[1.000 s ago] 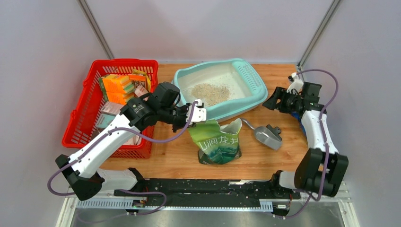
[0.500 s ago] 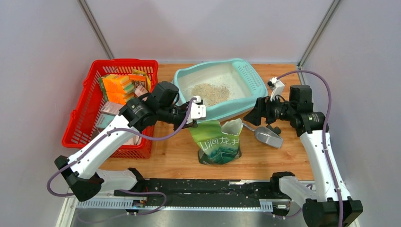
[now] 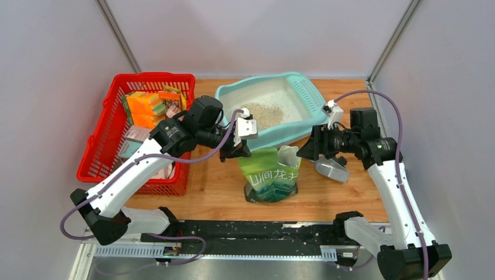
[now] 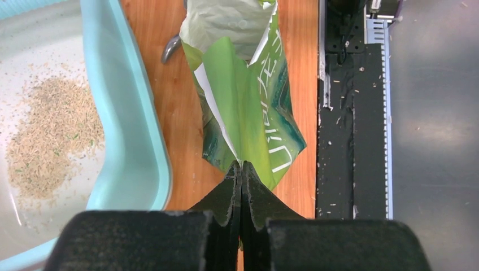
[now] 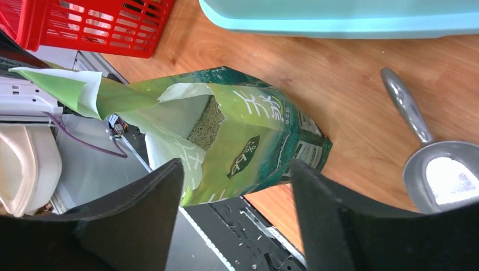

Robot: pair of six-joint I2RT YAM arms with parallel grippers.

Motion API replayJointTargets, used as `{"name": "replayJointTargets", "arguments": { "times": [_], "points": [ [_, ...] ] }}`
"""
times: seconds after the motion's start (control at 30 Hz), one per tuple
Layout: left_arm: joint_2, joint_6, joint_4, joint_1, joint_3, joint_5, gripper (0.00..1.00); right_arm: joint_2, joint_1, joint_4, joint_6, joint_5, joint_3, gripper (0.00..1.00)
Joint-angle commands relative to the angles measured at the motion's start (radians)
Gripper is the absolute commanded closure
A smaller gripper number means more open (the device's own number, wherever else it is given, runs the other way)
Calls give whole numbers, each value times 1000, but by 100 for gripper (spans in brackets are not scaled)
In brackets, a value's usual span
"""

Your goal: Fill the litter box with clean litter

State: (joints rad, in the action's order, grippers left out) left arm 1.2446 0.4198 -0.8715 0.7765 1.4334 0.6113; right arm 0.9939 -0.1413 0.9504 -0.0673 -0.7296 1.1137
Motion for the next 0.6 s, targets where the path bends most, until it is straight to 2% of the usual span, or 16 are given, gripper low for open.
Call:
{"name": "replayJointTargets", "arguments": {
  "times": [0.0,0.1,0.17,0.23,0.37,0.4,0.43,0.5,0.57],
  "points": [
    [-2,-73,146,-5,84,93,100,9,-35,34,-12,67,23,34],
    [9,-85,154,-5,104,102,100,34,-44,42,-14,97,54,50],
    [15,-93,158,-5,114,107,100,51,-49,42,-17,111,92,56],
    [19,-101,163,-5,119,110,100,72,-58,39,-19,117,118,56],
    [29,-110,175,-5,122,119,100,98,-89,45,-9,105,166,71],
    [29,-111,177,-5,122,119,100,100,-90,45,-11,89,164,71],
    [30,-110,178,-5,122,120,100,101,-90,47,-12,41,160,68],
    [33,-102,170,-3,121,116,100,91,-87,42,-6,0,143,48],
    [30,-79,149,-5,119,108,100,74,-61,74,102,-72,147,30]
  ]
}}
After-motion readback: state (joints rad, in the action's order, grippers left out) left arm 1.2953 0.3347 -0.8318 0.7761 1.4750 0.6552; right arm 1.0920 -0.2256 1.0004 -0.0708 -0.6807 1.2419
